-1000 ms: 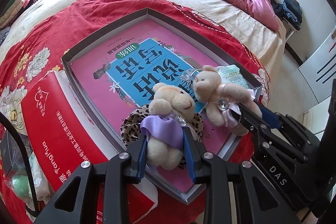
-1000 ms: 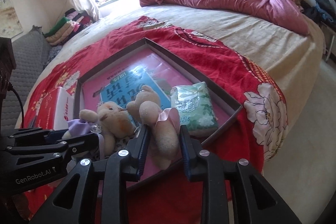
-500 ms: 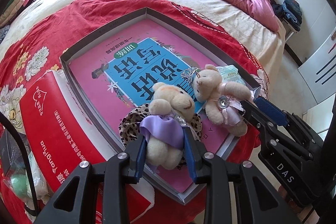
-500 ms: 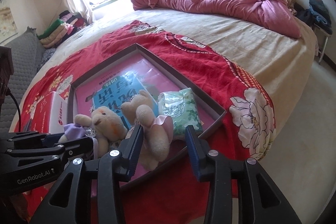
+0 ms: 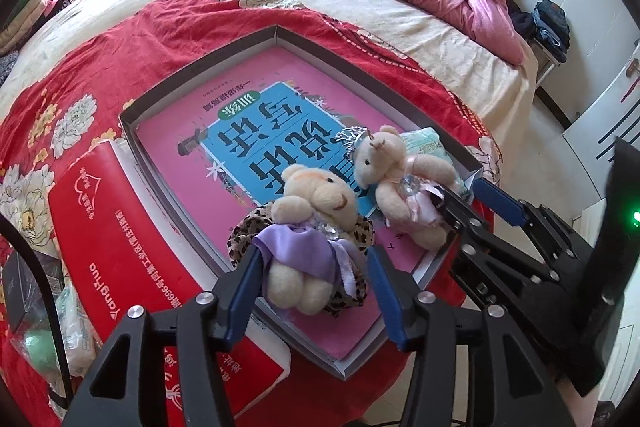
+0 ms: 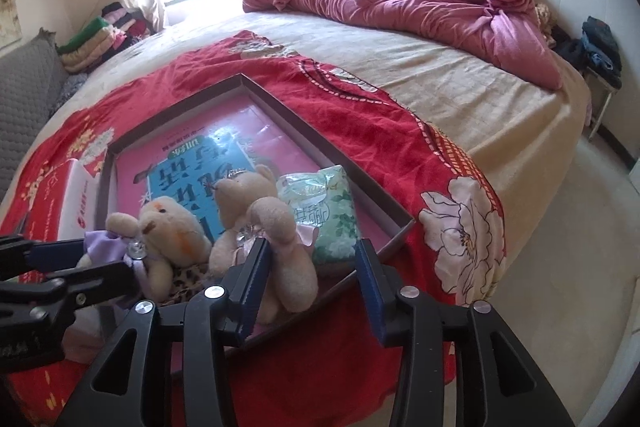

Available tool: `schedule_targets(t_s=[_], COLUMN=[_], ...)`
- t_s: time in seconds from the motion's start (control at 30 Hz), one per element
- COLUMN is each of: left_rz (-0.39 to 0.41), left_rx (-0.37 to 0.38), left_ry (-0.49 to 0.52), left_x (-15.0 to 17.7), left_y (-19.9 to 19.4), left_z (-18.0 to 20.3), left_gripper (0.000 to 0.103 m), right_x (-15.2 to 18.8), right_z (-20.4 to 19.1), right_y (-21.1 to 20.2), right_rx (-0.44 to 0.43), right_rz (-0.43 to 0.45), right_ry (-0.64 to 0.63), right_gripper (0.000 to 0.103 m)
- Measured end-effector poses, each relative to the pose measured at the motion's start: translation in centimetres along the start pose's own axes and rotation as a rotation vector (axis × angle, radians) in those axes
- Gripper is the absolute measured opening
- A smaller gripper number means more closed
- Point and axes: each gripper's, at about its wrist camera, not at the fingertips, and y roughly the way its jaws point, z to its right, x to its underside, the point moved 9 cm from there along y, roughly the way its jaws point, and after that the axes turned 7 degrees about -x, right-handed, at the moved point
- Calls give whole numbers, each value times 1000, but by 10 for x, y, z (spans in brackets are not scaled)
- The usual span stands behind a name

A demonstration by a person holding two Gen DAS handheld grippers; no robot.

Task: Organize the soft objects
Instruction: 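Open the left tool releasing the teddy bear while the right tool releases the plush, then withdraw both open tools from the tray back toward the pile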

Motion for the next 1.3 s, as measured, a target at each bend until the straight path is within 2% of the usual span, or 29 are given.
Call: schedule_targets(t_s=[0.07,0.2,0.53,0.67,0.77,0.9,1.3], left_rz=[10,29,43,52,56,65,86], left_rx=[-1,-11,-37,-51,-56,-70,-101], left_ry=[4,7,-21,-20,-20,-17,-28], left_x=[-1,-2,0,1,2,2,10], left_y=[-4,-10,-19,-24,-28,-34,-49], left_z=[0,-1,-15,-17,-18,-23,-35], left_gripper=[55,63,70,71,76,77,80], right_x=[-2,-5,-4,-4,-5,-9,-7], right_z=[1,2,-2,-7,-11,-17,-22], right_y=[3,10,11,10,7,-1,-24], right_rx=[18,34,34,51,57,52,58], right_rz=[7,10,8,4,11,29,48], right_ry=[-17,-30,-58,-89,-105,-127,-122], right_gripper=[54,57,60,71,71,74,75])
